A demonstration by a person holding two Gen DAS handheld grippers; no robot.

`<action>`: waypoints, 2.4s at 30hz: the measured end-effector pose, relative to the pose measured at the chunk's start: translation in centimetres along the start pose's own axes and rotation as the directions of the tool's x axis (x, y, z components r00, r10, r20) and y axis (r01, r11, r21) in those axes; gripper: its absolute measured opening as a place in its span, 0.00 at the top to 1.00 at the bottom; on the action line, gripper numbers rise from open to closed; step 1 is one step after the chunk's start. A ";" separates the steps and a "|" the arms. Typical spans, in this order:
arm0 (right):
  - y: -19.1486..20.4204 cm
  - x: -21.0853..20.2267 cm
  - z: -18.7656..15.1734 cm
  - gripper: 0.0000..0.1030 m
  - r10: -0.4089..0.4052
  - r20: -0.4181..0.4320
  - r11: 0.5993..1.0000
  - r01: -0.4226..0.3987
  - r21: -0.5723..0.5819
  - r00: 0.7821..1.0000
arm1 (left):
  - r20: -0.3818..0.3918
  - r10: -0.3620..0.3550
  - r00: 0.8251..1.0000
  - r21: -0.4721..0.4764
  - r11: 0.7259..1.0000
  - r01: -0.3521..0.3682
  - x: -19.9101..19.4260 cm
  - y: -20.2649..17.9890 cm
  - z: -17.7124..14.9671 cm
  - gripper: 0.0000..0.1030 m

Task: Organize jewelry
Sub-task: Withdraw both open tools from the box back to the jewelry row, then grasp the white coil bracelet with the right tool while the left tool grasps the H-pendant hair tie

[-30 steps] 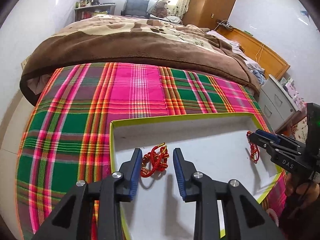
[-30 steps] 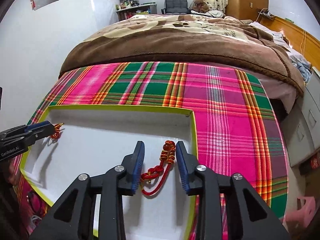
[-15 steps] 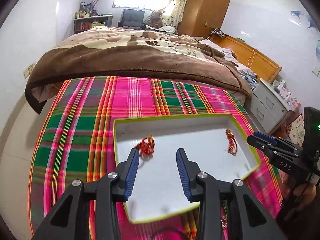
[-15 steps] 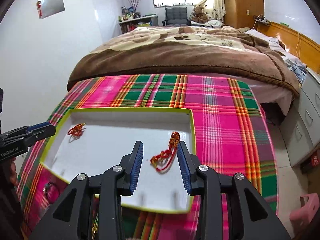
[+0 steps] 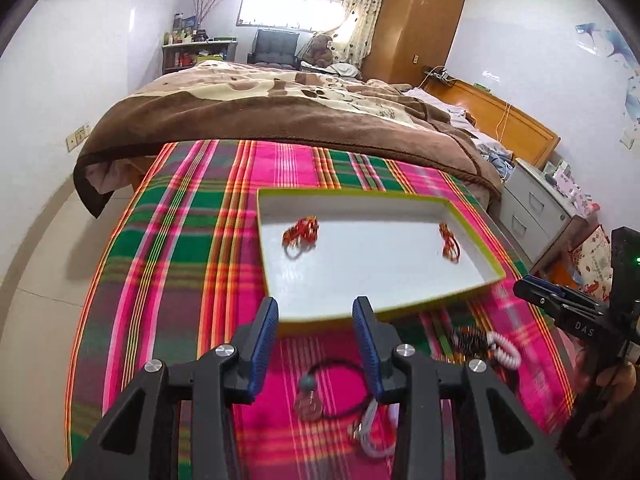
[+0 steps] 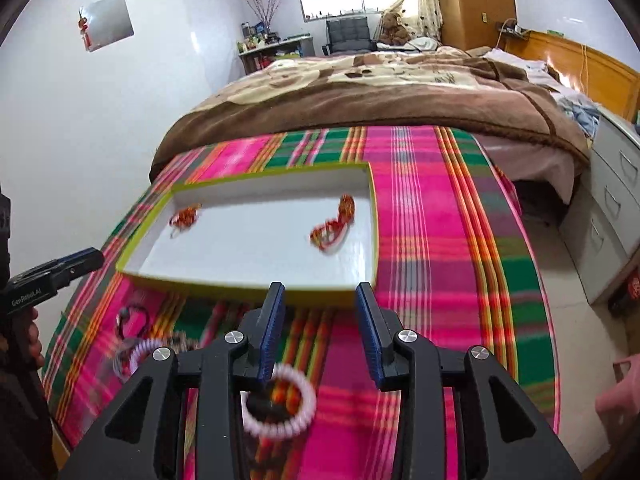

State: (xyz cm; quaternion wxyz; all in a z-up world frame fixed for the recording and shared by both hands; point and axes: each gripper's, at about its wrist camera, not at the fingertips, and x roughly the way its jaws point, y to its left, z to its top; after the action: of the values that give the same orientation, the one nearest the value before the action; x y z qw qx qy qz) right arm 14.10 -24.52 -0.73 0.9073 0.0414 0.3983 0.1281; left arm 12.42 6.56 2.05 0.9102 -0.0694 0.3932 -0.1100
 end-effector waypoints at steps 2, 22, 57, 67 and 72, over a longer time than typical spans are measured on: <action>-0.1 -0.4 -1.0 0.64 -0.003 -0.003 1.000 0.003 0.004 1.000 | 0.002 -0.009 1.000 -0.018 1.000 0.009 -0.7 0.2 -1.1 0.63; 0.0 0.5 -4.6 0.64 0.037 -0.136 0.998 -0.030 0.055 0.990 | -0.060 -0.061 0.996 -0.088 0.995 0.055 -1.5 1.3 -6.5 0.60; -0.2 2.7 -2.8 0.93 0.156 -0.283 0.988 -0.152 0.034 0.946 | -0.103 -0.028 0.994 -0.083 0.996 0.019 -0.3 1.1 -6.3 0.60; 2.3 3.6 -2.8 0.88 0.059 -0.338 0.983 -0.114 -0.146 0.939 | -0.116 -0.027 0.993 -0.072 0.997 0.019 0.3 1.0 -6.3 0.60; 4.0 3.6 -3.3 0.89 -0.051 -0.306 0.965 -0.032 -0.262 0.951 | -0.131 -0.029 0.991 -0.063 0.998 0.021 0.6 1.0 -6.5 0.60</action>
State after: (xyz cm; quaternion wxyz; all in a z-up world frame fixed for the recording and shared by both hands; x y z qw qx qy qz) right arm 13.19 -19.82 -4.80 0.8316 -0.1022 0.5152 0.1804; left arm 8.21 7.08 -3.03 0.8783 -0.0949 0.4546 -0.1135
